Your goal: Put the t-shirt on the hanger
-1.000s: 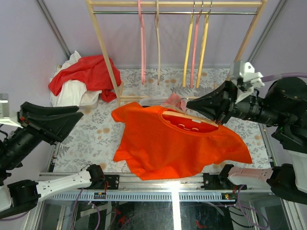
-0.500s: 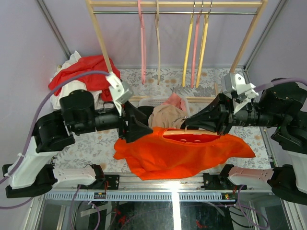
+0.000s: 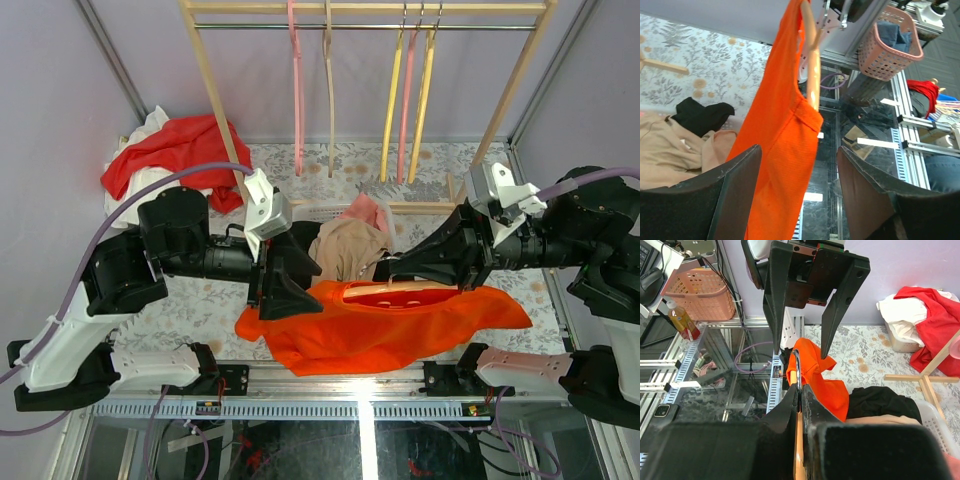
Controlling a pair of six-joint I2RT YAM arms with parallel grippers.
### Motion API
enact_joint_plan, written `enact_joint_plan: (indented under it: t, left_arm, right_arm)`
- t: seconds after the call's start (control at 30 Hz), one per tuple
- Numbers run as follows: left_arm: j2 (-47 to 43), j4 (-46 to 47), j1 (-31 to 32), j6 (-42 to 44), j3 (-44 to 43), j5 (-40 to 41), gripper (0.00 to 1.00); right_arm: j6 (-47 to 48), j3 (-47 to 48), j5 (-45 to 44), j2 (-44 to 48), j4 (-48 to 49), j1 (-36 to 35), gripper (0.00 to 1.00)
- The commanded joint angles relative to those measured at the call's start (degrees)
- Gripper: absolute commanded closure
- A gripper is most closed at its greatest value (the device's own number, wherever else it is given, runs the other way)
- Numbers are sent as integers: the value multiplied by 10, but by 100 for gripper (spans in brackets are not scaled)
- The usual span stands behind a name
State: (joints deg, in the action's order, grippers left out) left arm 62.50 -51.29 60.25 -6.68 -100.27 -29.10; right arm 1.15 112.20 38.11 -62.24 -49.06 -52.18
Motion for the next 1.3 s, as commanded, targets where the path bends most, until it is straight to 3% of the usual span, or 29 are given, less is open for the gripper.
enact_joint_plan:
  t: [0.0,0.2,0.5,0.63,0.73,0.83,0.87,0.93,1.03,1.27]
  left_arm:
    - [-5,51,-3,1,9,-69,38]
    - [12,76,-2,-7,24,-81,42]
    - [36,81,27,-8,31,-37,71]
    - [40,71,35,-7,19,0,93]
    - [35,56,37,-2,2,24,100]
    - [33,34,38,3,-26,36,100]
    - [35,24,38,6,-38,32,100]
    - [41,4,37,11,-63,20,100]
    - [41,-16,37,18,-87,1,100]
    - [53,-76,37,25,-149,-25,100]
  right_arm:
    - [3,4,10,3,56,-2,100]
    - [-2,3,2,1,77,-1,100]
    - [-19,-3,-13,6,124,-2,100]
    - [-26,-18,-20,11,142,-1,100]
    - [-28,-24,-21,14,142,-2,100]
    - [-31,-32,-25,20,136,-2,99]
    - [-33,-36,-28,23,135,-1,95]
    - [-34,-45,-36,32,125,-1,74]
    - [-32,-58,-69,54,99,-2,54]
    - [-38,-110,-208,145,70,-1,40]
